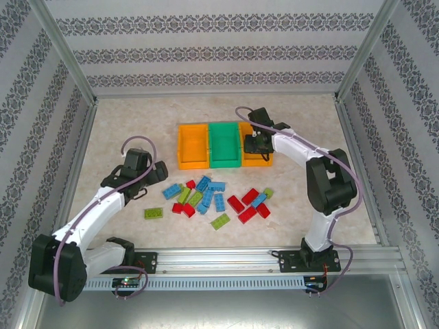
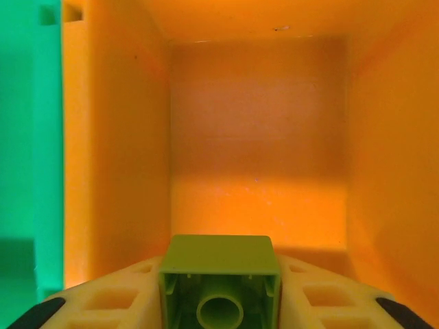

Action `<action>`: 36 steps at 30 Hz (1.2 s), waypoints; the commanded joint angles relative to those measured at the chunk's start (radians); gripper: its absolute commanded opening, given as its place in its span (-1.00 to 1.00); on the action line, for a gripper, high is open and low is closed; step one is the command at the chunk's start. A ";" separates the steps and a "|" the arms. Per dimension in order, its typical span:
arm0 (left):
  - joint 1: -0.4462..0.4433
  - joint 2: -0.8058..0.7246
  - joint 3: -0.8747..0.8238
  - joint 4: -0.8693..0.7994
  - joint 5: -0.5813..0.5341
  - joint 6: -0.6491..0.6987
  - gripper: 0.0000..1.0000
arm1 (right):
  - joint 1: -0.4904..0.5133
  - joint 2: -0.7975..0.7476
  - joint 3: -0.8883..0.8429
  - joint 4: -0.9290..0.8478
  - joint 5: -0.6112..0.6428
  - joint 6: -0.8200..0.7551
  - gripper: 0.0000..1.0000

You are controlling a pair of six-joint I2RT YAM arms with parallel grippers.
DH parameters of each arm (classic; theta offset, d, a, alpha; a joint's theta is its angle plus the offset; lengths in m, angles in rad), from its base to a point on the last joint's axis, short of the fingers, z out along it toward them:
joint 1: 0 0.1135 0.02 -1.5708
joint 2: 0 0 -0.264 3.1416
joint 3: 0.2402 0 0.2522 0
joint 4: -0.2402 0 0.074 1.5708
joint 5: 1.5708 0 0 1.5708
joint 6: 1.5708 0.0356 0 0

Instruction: Sort the legos into containers by color

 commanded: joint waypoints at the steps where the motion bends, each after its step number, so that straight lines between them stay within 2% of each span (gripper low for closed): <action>1: -0.011 -0.050 -0.030 -0.181 -0.024 -0.141 0.99 | -0.008 0.034 0.047 -0.033 0.028 0.013 -0.15; 8: -0.036 -0.125 -0.047 -0.357 -0.003 -0.178 0.99 | -0.008 0.058 0.059 -0.022 0.009 0.005 0.15; 11: -0.075 -0.138 -0.039 -0.429 -0.016 -0.204 0.99 | -0.007 0.053 0.057 -0.018 -0.001 0.007 0.30; 16: -0.171 -0.137 -0.061 -0.462 -0.013 -0.267 0.99 | -0.005 0.016 0.037 0.004 -0.008 0.019 0.42; 22: -0.266 -0.127 -0.071 -0.493 -0.037 -0.304 0.99 | -0.007 -0.035 0.013 0.012 -0.003 0.023 0.47; 28: -0.315 -0.122 -0.098 -0.499 -0.024 -0.320 0.99 | -0.009 -0.072 -0.017 0.024 -0.002 0.038 0.50; 31: -0.321 -0.113 -0.105 -0.505 -0.040 -0.327 1.00 | -0.014 -0.091 -0.032 0.032 -0.006 0.047 0.51; 36: -0.322 -0.095 -0.121 -0.417 -0.028 -0.293 0.94 | -0.025 -0.126 -0.047 0.035 -0.029 0.048 0.57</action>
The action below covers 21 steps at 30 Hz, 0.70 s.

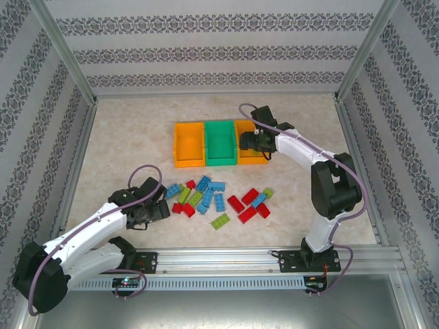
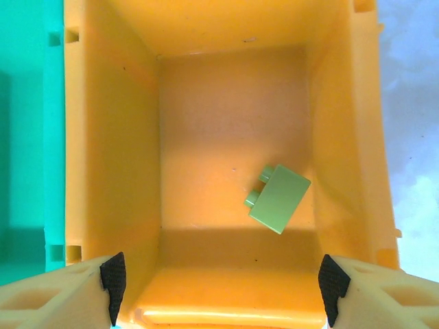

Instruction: Sort the legos into containers by color

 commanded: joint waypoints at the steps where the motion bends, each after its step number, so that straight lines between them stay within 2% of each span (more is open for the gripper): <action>1: -0.014 0.034 -0.014 0.043 -0.009 0.015 0.94 | -0.013 -0.059 -0.020 0.008 -0.010 0.016 0.58; 15: -0.012 0.116 -0.008 0.155 0.018 0.126 0.88 | -0.080 -0.196 -0.121 0.004 0.002 0.024 0.60; 21: -0.011 0.162 -0.011 0.144 0.034 0.154 0.77 | -0.116 -0.231 -0.153 0.001 -0.007 0.028 0.61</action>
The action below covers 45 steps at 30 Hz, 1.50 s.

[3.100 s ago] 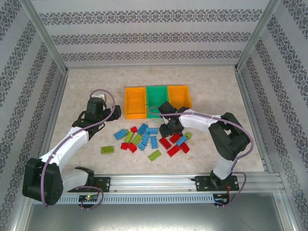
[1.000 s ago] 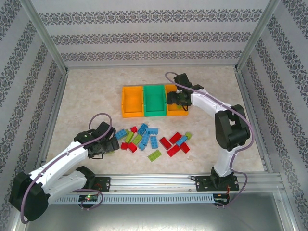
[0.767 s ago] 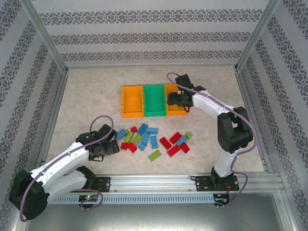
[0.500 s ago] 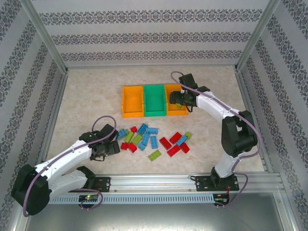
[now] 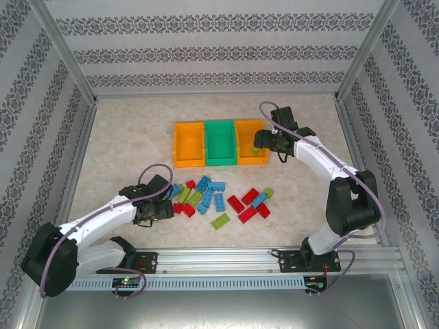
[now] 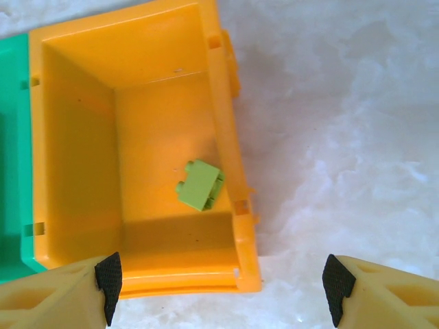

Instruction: Sort the legos into containers by color

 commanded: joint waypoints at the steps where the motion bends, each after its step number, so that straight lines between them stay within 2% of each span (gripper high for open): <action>1: -0.011 0.007 -0.012 0.012 0.009 0.038 0.77 | -0.016 -0.042 -0.025 -0.007 -0.008 0.027 0.61; 7: -0.010 0.024 -0.013 0.031 0.008 0.038 0.72 | -0.028 -0.052 -0.041 -0.010 -0.012 0.026 0.61; 18: -0.006 0.087 -0.003 0.050 0.009 0.029 0.25 | -0.037 -0.067 -0.060 -0.018 -0.003 0.019 0.62; 29: -0.006 0.033 0.017 0.005 -0.034 -0.003 0.15 | -0.039 -0.076 -0.099 -0.039 0.027 0.000 0.63; 34: -0.007 -0.009 0.104 -0.097 -0.105 0.005 0.12 | -0.045 -0.087 -0.120 -0.033 0.031 0.002 0.63; 38: -0.009 -0.038 0.172 -0.114 -0.103 0.025 0.07 | -0.050 -0.089 -0.128 -0.033 0.033 0.004 0.64; 42: -0.017 -0.014 0.245 -0.053 -0.068 0.043 0.07 | -0.072 -0.107 -0.158 -0.020 0.014 0.014 0.65; 45: -0.033 0.068 0.332 0.042 -0.025 0.074 0.07 | -0.084 -0.121 -0.179 -0.023 -0.002 0.014 0.64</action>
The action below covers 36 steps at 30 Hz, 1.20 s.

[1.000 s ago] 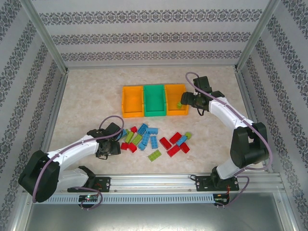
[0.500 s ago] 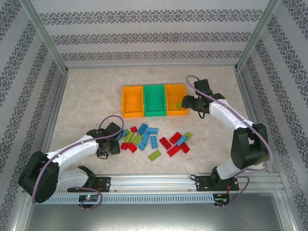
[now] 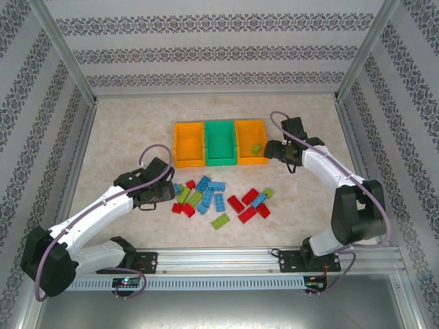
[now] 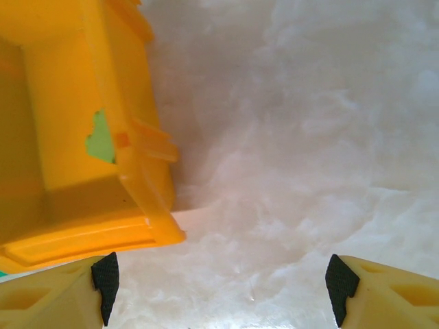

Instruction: Sort the legos into containers by color

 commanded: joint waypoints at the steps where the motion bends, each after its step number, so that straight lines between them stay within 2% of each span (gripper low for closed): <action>1: -0.040 0.091 0.111 0.119 0.048 0.060 0.07 | -0.013 -0.036 -0.029 -0.014 -0.010 -0.001 0.64; 6: -0.095 0.333 0.372 0.245 0.155 0.191 0.08 | -0.015 -0.072 -0.081 -0.032 -0.030 0.016 0.62; 10: -0.106 0.542 0.629 0.279 0.294 0.288 0.08 | -0.014 -0.109 -0.144 -0.034 -0.024 0.031 0.61; 18: -0.106 0.920 1.075 0.224 0.504 0.356 0.11 | -0.014 -0.202 -0.256 -0.029 -0.027 0.094 0.61; 23: -0.103 1.141 1.352 0.089 0.514 0.326 0.20 | -0.014 -0.269 -0.298 -0.042 -0.027 0.114 0.60; 26: -0.101 1.207 1.438 0.076 0.517 0.299 0.26 | -0.015 -0.314 -0.323 -0.049 -0.033 0.121 0.60; 30: -0.096 1.236 1.464 0.084 0.517 0.265 0.39 | -0.013 -0.361 -0.366 -0.046 -0.070 0.130 0.61; 35: -0.097 1.223 1.460 0.083 0.513 0.260 0.70 | 0.020 -0.395 -0.378 -0.109 -0.096 0.145 0.60; 36: -0.097 1.218 1.457 0.085 0.511 0.260 0.93 | 0.036 -0.407 -0.379 -0.113 -0.093 0.153 0.60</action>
